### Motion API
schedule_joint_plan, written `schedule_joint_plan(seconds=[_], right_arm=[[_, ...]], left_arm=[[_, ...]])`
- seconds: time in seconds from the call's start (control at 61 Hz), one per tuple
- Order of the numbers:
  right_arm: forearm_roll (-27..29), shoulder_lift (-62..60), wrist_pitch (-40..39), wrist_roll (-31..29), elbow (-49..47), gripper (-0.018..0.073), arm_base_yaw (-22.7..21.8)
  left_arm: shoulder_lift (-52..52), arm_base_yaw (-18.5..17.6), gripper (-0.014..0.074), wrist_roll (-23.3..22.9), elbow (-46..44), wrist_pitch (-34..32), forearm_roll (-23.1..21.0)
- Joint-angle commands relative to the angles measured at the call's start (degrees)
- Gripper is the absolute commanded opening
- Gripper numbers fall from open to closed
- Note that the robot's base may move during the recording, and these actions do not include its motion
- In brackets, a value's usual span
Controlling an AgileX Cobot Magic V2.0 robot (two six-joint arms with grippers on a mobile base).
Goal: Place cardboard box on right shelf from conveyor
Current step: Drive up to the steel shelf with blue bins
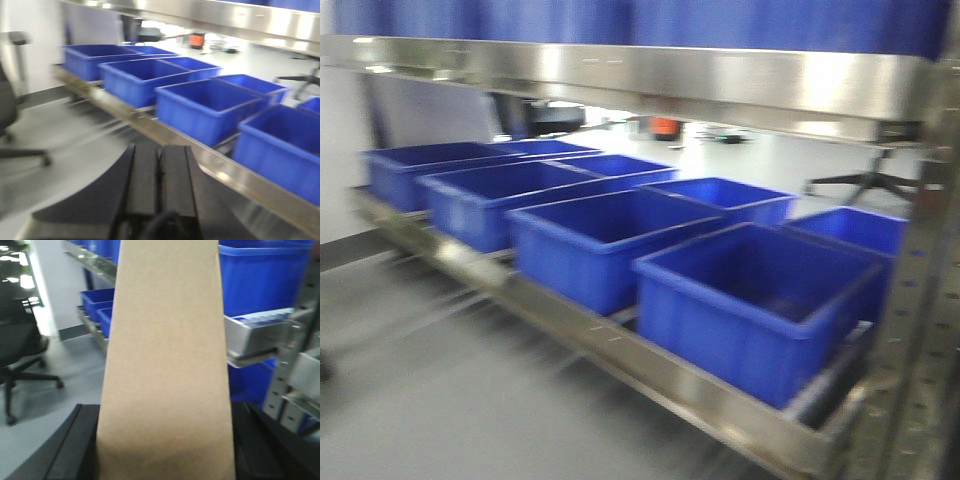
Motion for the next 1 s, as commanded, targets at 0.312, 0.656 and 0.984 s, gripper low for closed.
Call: schedule_joint_plan(seconds=[0.312, 0.656, 0.984], right_arm=[[-0.51, 0.90, -6.05, -0.55, -1.50, 0.0235, 0.01], [-0.51, 0.90, -6.05, -0.55, -1.50, 0.0235, 0.01], [-0.51, 0.90, -6.05, -0.55, -1.50, 0.0235, 0.01]], left_arm=[[-0.97, 0.08, -0.0116, 0.02, 0.54, -4.94, -0.34], [-0.97, 1.28, -0.0116, 0.02, 0.54, -4.94, -0.34], [-0.97, 1.28, -0.0116, 0.02, 0.54, -4.94, -0.34]])
